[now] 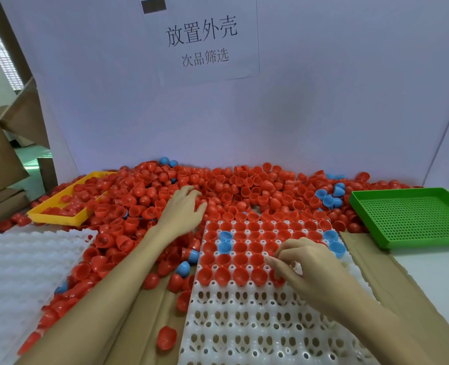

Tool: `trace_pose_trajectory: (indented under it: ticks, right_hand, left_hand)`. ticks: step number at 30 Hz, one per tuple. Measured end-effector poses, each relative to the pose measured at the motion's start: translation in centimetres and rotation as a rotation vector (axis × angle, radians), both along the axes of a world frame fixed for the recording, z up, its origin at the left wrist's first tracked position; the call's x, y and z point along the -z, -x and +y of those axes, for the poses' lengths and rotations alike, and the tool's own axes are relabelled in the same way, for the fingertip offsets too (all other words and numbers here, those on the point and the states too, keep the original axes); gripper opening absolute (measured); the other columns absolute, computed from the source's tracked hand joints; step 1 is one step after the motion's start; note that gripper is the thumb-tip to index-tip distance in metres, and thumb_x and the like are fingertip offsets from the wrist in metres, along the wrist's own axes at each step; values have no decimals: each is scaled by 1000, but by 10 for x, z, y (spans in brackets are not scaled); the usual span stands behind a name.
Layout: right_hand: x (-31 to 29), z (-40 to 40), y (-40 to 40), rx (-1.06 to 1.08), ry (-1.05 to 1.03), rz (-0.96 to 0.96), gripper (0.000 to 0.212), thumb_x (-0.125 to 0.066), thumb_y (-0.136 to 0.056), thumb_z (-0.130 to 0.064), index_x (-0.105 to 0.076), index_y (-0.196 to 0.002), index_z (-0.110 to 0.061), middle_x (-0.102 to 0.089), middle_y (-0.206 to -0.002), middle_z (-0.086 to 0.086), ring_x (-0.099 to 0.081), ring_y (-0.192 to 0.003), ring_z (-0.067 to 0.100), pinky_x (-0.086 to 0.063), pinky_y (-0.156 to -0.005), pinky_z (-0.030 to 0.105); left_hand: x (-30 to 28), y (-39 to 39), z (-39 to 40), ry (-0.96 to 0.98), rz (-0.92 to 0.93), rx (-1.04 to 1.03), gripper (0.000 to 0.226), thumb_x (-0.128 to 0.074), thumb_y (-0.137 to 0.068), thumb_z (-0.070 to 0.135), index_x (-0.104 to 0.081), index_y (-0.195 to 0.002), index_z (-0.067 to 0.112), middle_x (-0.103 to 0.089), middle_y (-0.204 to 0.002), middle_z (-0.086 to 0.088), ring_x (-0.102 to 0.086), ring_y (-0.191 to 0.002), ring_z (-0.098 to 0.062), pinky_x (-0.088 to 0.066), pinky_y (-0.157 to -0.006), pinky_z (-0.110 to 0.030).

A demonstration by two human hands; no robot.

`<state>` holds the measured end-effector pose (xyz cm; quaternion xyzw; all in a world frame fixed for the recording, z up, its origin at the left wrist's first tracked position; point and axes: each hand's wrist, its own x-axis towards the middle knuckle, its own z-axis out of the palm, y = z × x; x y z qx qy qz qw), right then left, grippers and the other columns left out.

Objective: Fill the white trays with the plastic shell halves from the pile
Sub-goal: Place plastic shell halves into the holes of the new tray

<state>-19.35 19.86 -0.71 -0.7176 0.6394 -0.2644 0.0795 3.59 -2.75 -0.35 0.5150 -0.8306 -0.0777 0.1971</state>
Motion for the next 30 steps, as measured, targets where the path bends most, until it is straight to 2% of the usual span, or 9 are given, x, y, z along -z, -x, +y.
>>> trace_pose_trajectory:
  ticks: [6,12,14,17,20,23,26,28,30]
  right_hand:
    - [-4,1,3,12,33,-49,51,-37,-95,-66,-75,-79,-35,-67,-86,-20,-61,-90,0,-46,-87,18]
    - [-6,2,3,15,64,-63,44,-39,-98,-61,-72,-79,-39,-66,-84,-21,-61,-90,1,-47,-85,18]
    - [-6,2,3,13,67,-62,43,-40,-99,-60,-71,-79,-39,-66,-83,-21,-61,-89,-1,-47,-85,18]
    - [-5,1,4,14,77,-62,42,-45,-101,-56,-74,-79,-34,-65,-83,-21,-60,-89,-1,-47,-85,18]
    - [-4,1,5,14,89,-53,42,-47,-102,-53,-77,-83,-31,-65,-85,-20,-60,-90,0,-47,-86,19]
    - [-5,2,4,25,86,-45,39,-48,-103,-52,-75,-85,-31,-63,-86,-20,-58,-90,0,-46,-82,19]
    - [-5,2,0,48,116,-149,17,-57,-102,-43,-67,-111,-34,-64,-95,-22,-61,-95,-3,-47,-78,14]
    - [-5,1,-3,47,120,-340,38,-65,-99,-37,-53,-135,-36,-67,-106,-19,-64,-101,-6,-52,-79,12]
    - [-4,1,-5,8,93,-504,55,-72,-95,-40,-47,-143,-39,-69,-113,-17,-67,-103,-4,-58,-83,18]
  left_hand:
    - [3,1,-39,-52,-309,-3,53,-39,-111,44,-46,-154,12,-36,-164,-10,-40,-147,-30,-31,-121,-52]
    - [8,-1,-48,9,-253,-23,42,-47,-110,33,-62,-126,-2,-46,-147,-13,-59,-118,-30,-47,-105,-48]
    - [10,-3,-44,63,-173,-21,43,-53,-108,33,-62,-129,-3,-48,-146,-11,-60,-117,-27,-49,-103,-45]
    - [13,-2,-32,202,61,15,43,-68,-101,30,-63,-132,0,-54,-137,-4,-61,-115,-21,-51,-99,-34]
    - [11,1,-8,261,334,78,35,-82,-90,25,-69,-118,9,-58,-122,4,-61,-108,-12,-48,-94,-23]
    - [7,9,27,267,558,173,19,-85,-87,18,-72,-101,14,-65,-106,7,-65,-97,-9,-56,-89,-29]
    - [6,16,73,216,674,305,13,-83,-88,19,-73,-96,22,-68,-101,12,-70,-94,-14,-59,-84,-26]
    - [7,18,103,163,691,370,17,-82,-89,31,-69,-101,30,-69,-103,12,-71,-97,-16,-58,-85,-23]
    - [7,19,128,125,693,418,26,-82,-89,37,-64,-107,35,-69,-106,13,-71,-100,-16,-56,-86,-21]
